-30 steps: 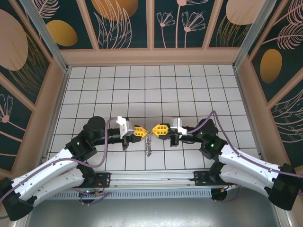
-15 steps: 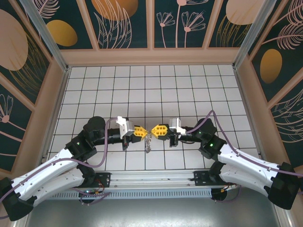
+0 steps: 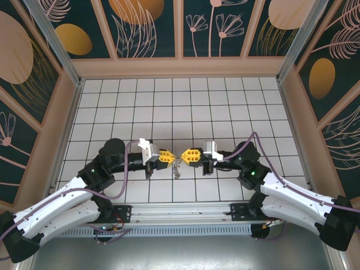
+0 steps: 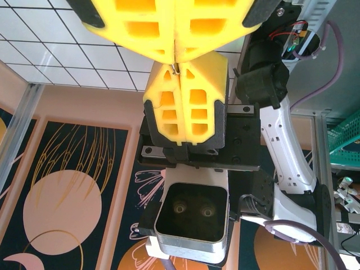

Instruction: Put the keys on the keyring

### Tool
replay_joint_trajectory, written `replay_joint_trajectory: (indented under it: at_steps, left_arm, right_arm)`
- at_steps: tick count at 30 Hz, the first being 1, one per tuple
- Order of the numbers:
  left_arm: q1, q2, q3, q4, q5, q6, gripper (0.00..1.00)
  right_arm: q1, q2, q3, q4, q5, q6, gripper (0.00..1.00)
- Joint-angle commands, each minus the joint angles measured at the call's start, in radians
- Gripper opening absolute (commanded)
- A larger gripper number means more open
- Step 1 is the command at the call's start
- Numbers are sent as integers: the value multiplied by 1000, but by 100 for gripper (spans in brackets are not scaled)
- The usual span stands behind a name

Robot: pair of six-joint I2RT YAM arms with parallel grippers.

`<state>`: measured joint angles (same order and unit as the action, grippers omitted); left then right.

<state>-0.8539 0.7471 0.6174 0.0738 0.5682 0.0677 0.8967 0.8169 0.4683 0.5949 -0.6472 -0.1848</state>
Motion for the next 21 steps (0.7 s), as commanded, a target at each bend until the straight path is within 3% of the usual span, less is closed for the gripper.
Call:
replay_joint_trajectory:
  at_steps: [1,21]
  left_arm:
    - [-3,-4,27,34,12,17,0]
    - [-3,-5,26,37,16,16,0]
  right_arm:
    - [8,4,11,17,-12,3,0]
    - [7,-9,-8,45,8,18,0]
